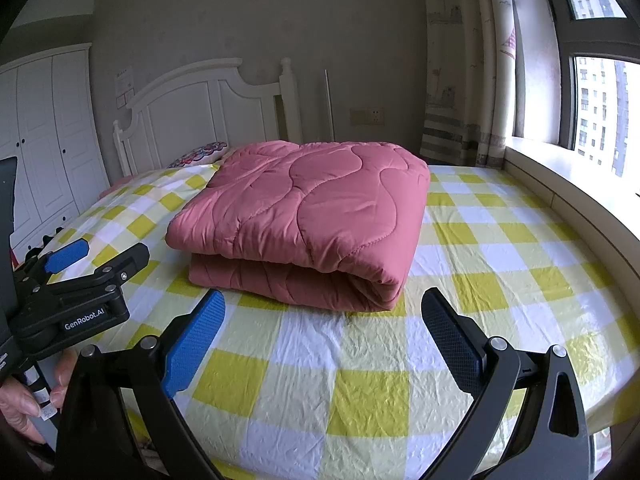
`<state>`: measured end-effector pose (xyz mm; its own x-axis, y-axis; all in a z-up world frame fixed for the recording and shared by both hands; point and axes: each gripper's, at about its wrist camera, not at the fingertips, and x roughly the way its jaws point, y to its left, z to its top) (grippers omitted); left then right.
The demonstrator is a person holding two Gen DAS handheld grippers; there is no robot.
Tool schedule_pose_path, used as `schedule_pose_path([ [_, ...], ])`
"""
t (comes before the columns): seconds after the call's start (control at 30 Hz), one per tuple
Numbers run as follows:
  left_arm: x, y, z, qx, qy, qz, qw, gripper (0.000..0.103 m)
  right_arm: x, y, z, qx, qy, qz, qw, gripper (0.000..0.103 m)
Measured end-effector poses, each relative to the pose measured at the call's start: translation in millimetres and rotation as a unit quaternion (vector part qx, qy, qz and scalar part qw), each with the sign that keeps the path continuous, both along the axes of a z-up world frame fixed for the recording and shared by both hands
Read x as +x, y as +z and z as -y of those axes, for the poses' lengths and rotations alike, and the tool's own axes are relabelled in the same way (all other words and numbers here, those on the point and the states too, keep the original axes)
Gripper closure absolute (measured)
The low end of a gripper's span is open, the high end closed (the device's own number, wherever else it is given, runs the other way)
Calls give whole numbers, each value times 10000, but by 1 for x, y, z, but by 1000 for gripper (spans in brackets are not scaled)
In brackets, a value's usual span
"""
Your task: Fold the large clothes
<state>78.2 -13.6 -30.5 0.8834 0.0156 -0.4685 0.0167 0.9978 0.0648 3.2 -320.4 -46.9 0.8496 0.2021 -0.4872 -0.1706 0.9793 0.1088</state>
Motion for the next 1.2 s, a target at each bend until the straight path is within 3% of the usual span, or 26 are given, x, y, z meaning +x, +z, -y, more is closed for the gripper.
schedule_pose_path([
  [1.0, 0, -6, -2, -10, -89, 52, 9999, 2, 8, -15, -8, -15, 10, -200, 9998, 6],
  [1.13, 21, -15, -15, -276, -365, -379, 9982, 2, 17, -12, 6, -33, -39, -231, 9997, 6],
  [1.2, 53, -17, -41, -465, -401, -864, 9944, 2, 28, -1, 35, -132, -327, -235, 9991, 6],
])
